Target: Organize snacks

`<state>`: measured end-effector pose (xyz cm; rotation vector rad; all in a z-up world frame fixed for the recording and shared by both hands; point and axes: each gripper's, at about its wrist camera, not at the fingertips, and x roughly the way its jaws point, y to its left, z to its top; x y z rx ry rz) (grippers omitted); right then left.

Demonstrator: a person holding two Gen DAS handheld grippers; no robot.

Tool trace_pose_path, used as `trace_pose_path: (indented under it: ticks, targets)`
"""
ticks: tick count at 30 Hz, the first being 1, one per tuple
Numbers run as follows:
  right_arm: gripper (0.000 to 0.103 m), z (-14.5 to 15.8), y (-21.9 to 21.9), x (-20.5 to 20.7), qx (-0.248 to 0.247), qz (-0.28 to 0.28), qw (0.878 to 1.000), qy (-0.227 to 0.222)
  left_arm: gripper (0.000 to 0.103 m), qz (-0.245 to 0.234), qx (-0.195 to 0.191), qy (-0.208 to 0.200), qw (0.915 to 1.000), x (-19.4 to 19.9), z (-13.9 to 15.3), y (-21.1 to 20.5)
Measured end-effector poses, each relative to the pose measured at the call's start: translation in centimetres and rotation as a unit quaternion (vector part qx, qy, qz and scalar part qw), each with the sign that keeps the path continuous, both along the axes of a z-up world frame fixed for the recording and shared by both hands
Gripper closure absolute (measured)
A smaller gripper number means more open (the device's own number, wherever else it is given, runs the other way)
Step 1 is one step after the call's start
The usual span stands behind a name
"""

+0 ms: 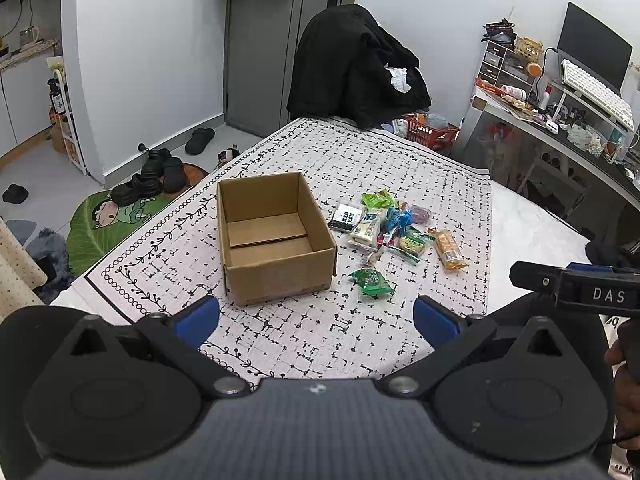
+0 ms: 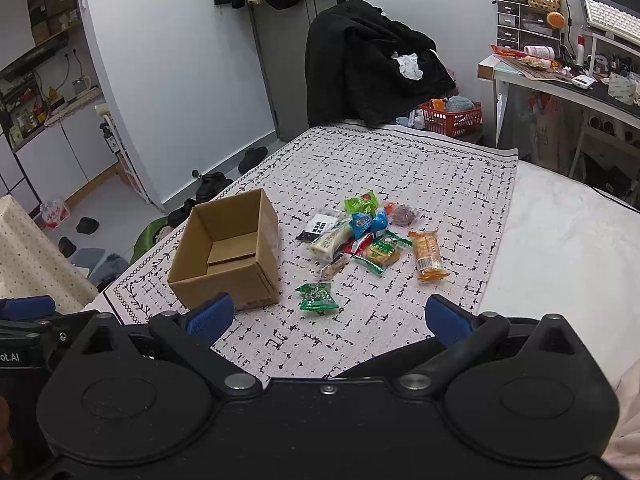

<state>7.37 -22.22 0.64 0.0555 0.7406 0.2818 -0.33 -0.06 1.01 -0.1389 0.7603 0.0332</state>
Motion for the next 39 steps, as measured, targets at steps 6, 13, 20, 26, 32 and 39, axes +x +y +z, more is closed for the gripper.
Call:
trace_pose_path:
  ticks: [6,13,20,26,32,39]
  targets:
    - [0.0,-0.1,-0.5,0.6,-0.002,0.004,1.0,0.002,0.0,-0.006,0.001,0.001,1.0,0.8,-0.2,-0.8]
    - [0.0,-0.6,-1.2,1.9,-0.002,0.006,1.0,0.002,0.0,-0.007,0.0,0.0,1.0,1.8,-0.6,-1.8]
    - [0.0,-1.8,-1.9,3.5,0.009,0.015,1.0,0.009,0.0,0.002,-0.003,0.008,1.0,3.2,-1.4,-2.3]
    - [0.0,-2.7,-2.6,4.8,0.023,0.023,0.999,0.015,0.0,0.001,-0.001,0.011,0.9999,4.4,-2.0,-2.8]
    - [0.0,-3.7,-3.6,6.6,0.031,0.006,0.999,0.036,0.001,0.001,-0.011,0.021,0.9997,5.9,-3.0,-3.0]
    - [0.003,-5.0,-4.9,8.3,0.036,-0.012,0.998,0.049,0.002,0.009,-0.02,0.037,0.9991,8.0,-4.7,-3.2]
